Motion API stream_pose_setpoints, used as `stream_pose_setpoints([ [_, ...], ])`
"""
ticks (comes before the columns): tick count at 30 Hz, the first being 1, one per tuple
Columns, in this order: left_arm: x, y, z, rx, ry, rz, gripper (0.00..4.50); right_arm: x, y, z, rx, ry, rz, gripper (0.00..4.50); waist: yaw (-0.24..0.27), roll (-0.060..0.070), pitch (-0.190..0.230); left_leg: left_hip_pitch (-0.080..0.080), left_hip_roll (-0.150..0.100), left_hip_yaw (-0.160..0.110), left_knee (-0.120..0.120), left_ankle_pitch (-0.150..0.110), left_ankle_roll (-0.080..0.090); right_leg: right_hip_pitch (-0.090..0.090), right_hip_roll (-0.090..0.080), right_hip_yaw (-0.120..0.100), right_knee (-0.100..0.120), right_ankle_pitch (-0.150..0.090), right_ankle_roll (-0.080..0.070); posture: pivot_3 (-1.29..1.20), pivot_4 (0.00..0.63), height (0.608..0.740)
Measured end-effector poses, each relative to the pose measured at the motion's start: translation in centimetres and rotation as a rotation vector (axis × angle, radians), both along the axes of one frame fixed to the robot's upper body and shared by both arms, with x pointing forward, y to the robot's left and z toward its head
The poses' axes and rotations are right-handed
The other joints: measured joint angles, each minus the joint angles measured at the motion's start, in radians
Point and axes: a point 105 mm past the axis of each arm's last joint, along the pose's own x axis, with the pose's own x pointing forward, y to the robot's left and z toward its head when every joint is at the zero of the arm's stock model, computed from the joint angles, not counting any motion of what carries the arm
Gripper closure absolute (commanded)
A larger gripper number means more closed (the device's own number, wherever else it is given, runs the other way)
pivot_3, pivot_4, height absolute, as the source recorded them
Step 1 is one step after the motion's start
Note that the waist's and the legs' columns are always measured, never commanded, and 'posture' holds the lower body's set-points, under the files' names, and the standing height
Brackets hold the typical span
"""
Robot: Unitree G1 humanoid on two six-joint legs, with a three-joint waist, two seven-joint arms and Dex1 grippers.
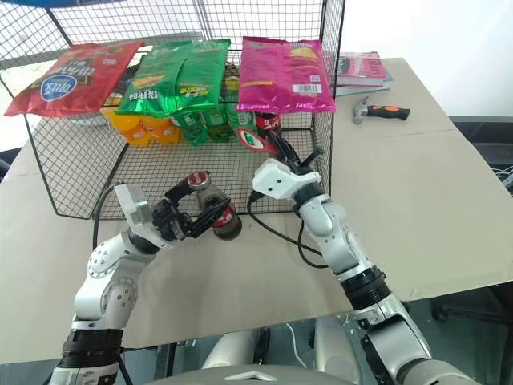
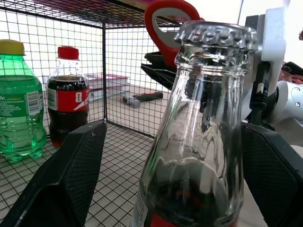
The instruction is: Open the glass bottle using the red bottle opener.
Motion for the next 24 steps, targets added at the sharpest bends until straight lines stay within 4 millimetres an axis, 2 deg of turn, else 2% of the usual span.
stream_pose_setpoints([
  [7,-0.4,-0.1,0.0,0.038,-0.007,-0.048,0.13,0.0,-0.4,-0.3,-0.022,0.015,0.025,4.5,0.0,0.0,0.0,0.0,0.0,0.0,0.0,0.0,0.0,0.0,0.0,0.0,0.001,0.0,0.0,0.0,0.15,0.74],
  [11,-0.5,0.1,-0.4,0.071,0.002,-0.088,0.13,0.1,-0.9,-0.1,0.022,0.108,0.093,4.5,0.0,0.0,0.0,0.0,0.0,0.0,0.001,0.0,0.0,0.0,0.0,0.0,0.001,0.0,0.0,0.0,0.15,0.74],
  [16,-0.3,0.2,-0.5,0.083,0.01,-0.12,0.13,-1.7,-0.5,0.4,0.019,0.207,0.241,4.5,0.0,0.0,0.0,0.0,0.0,0.0,0.001,0.0,0.0,0.0,0.0,0.0,0.001,0.0,0.0,0.0,0.15,0.74],
  [24,0.3,-0.2,0.0,0.076,0.008,-0.175,0.13,-3.0,-1.1,-2.0,0.054,0.452,0.318,4.5,0.003,0.0,0.0,0.0,0.0,0.0,0.003,0.0,0.001,0.0,0.0,0.0,0.002,0.0,0.0,0.0,0.15,0.74],
])
